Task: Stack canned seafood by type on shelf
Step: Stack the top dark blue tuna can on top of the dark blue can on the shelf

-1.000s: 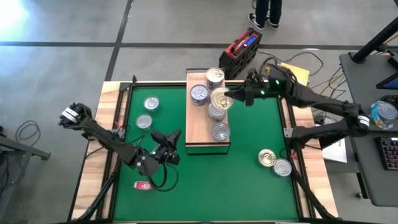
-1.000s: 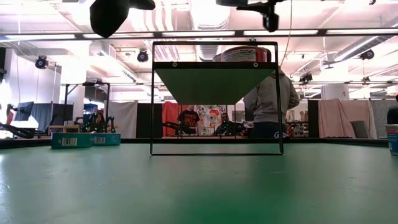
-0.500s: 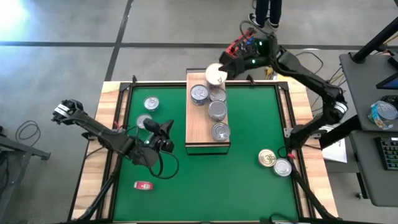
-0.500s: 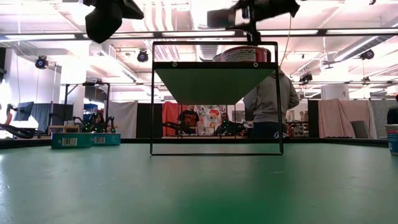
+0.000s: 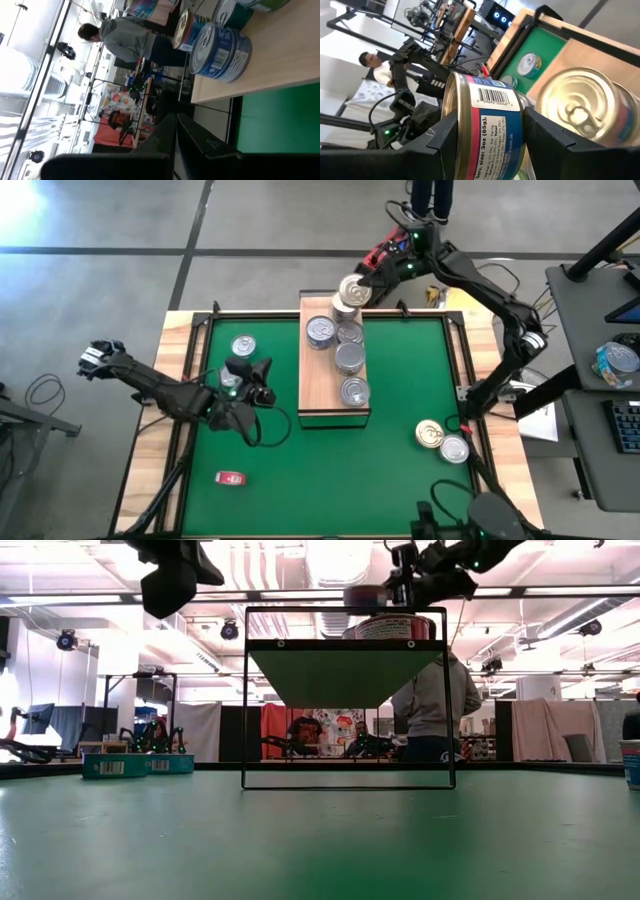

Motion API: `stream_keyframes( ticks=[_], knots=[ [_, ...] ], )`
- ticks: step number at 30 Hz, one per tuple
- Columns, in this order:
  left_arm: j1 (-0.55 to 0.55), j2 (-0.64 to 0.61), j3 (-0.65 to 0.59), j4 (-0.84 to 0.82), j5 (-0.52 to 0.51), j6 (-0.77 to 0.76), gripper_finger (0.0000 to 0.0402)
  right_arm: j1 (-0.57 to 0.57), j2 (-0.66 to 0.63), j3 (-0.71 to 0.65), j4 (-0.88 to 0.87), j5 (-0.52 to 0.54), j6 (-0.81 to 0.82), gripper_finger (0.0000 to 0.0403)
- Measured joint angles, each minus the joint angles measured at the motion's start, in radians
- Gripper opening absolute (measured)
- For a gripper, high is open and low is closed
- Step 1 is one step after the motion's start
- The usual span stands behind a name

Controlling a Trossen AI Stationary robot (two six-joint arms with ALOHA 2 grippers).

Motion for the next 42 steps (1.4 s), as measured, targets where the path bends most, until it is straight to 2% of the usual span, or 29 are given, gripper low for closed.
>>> stream_keyframes(
  ticks=[12, 14, 18, 23, 29, 34, 42],
  knots=[
    [0.043, 0.0, 0.0, -0.053, 0.007, 0.061, 0.0, -0.026, 0.019, 0.0, -0.014, -0.003, 0.041, 0.0176],
    [0.053, -0.01, 0.0, -0.071, 0.072, 0.044, 0.0, -0.026, 0.017, 0.0, -0.014, -0.002, 0.044, 0.0176],
    [0.088, -0.061, 0.0, -0.086, 0.356, 0.02, 0.0, -0.025, 0.017, 0.0, -0.013, 0.002, 0.039, 0.0176],
    [0.16, -0.153, -0.003, -0.072, 0.485, 0.06, 0.0, -0.025, 0.017, 0.0, -0.013, 0.006, 0.015, 0.0176],
    [0.281, -0.247, -0.028, -0.04, 0.771, 0.081, 0.0, -0.024, 0.02, 0.0, -0.011, 0.039, 0.01, 0.0176],
    [0.358, -0.295, -0.123, 0.114, 0.804, 0.182, 0.0, -0.022, 0.032, 0.0, 0.004, 0.076, 0.051, 0.0176],
    [0.404, -0.351, -0.275, 0.41, 0.806, 0.326, 0.0, -0.013, 0.092, 0.0, 0.063, 0.095, 0.196, 0.0176]
  ],
)
